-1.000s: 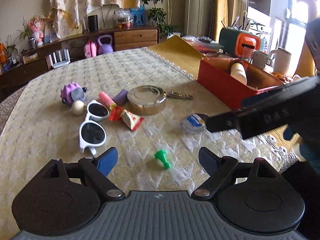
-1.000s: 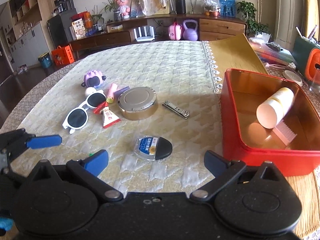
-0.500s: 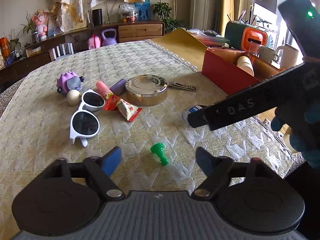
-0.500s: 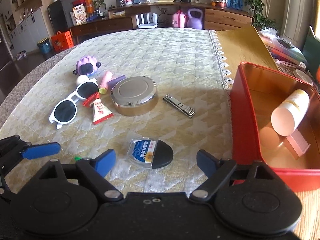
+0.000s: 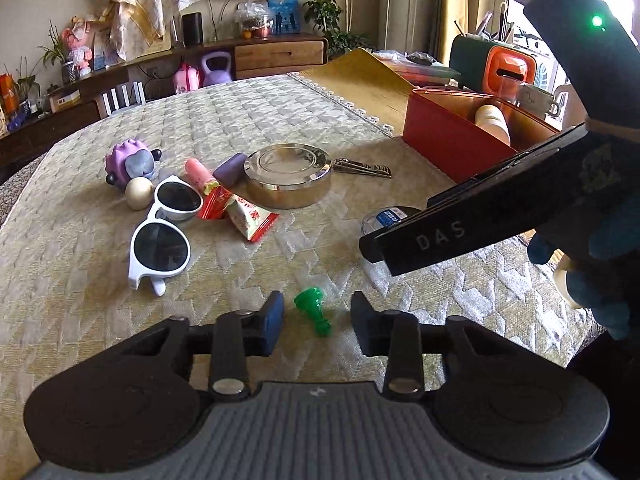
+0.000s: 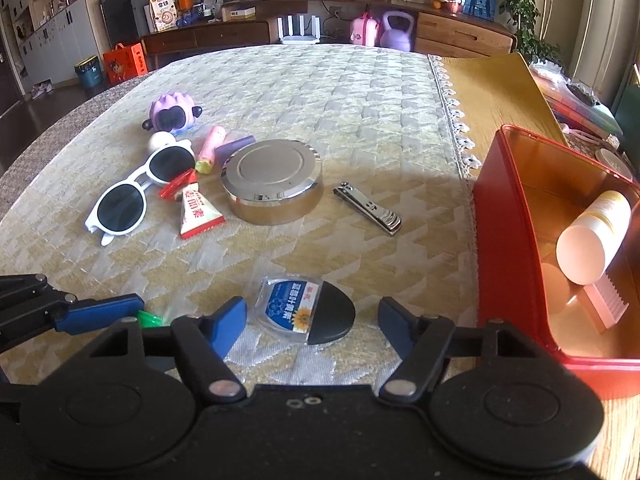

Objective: Organize rigid objects
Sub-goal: 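Grasp the blue-labelled round tin with the right gripper while the left grasps the green peg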

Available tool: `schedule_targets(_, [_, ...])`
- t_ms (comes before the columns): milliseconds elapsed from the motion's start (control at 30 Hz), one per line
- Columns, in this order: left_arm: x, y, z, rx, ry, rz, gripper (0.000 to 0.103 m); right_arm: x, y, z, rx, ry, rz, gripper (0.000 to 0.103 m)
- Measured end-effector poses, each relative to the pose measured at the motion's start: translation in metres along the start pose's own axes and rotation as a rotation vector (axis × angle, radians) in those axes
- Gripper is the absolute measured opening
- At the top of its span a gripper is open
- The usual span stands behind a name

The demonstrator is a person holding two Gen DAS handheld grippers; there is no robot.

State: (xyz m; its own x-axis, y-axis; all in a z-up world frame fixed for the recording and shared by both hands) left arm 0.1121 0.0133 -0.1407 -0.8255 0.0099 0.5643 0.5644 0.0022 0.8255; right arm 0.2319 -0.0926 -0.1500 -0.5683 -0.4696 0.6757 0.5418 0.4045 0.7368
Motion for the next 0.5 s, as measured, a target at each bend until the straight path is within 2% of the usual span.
schedule_targets(100, [0.000, 0.001, -0.001, -0.005, 0.000, -0.001, 0.029, 0.000, 0.000, 0.000, 0.001, -0.004, -0.006, 0.066])
schedule_targets(167, [0.000, 0.001, 0.000, -0.008, 0.008, -0.003, 0.021, 0.001, 0.000, -0.001, -0.002, -0.004, -0.013, 0.060])
schedule_targets(233, [0.000, 0.001, 0.001, -0.008, 0.012, -0.004, 0.019, 0.002, -0.001, -0.001, 0.008, -0.013, -0.018, 0.054])
schedule_targets(500, [0.000, 0.001, 0.001, -0.016, 0.011, -0.002, 0.016, 0.010, -0.004, -0.003, -0.004, -0.019, -0.031, 0.054])
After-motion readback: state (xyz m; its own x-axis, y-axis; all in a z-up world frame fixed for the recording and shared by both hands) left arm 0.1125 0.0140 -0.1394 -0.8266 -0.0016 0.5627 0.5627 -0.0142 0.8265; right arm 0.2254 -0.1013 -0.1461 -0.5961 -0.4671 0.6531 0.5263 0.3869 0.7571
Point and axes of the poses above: each gripper's, at about its wrist camera, not at the fingertips, and x roughly against the way its jaws point, z to its left, y to its top, the point moved 2 cm from there along -x, roughly the way its jaws point, and after that the axes turned 8 degrees about -z, right-handed, at the moved point
